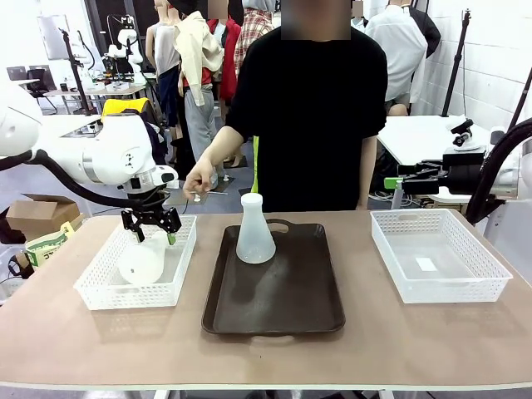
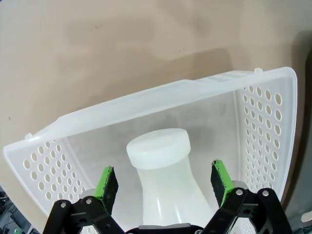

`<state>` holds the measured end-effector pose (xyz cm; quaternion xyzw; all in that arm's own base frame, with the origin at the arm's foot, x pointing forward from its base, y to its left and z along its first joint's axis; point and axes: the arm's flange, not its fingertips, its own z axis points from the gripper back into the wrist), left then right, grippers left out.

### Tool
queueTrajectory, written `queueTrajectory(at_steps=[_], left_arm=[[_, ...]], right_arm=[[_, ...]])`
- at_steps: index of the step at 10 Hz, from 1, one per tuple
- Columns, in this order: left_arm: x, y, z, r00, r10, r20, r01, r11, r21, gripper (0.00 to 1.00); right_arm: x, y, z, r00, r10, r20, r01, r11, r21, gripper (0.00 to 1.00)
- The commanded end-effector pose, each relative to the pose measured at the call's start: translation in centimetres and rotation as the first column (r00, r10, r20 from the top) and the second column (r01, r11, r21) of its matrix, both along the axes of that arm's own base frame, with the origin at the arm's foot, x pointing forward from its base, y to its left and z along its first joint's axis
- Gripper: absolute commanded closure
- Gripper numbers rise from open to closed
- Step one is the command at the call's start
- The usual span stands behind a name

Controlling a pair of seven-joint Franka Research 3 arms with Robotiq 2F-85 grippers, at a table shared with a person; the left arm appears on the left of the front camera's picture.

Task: Prepare the laboratory tools.
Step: Pick up the Big flask that the person points to.

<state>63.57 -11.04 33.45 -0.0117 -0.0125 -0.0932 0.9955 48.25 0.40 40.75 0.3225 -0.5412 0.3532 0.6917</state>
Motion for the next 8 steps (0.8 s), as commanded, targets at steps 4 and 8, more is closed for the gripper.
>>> queueTrajectory(at_steps=[4, 8], left_arm=[[1.31, -0.61, -0.14, 1.0, -0.014, -0.012, 0.014, 1.0, 0.017, 0.59], [1.2, -0.73, -0.24, 1.0, 0.008, -0.029, -0.007, 1.0, 0.022, 1.0]], right_arm=[[-0.17, 0.11, 0.04, 1.0, -0.012, -0.018, 0.012, 1.0, -0.003, 0.0], [-0.17, 0.11, 0.04, 1.0, -0.012, -0.018, 0.012, 1.0, -0.003, 0.0]])
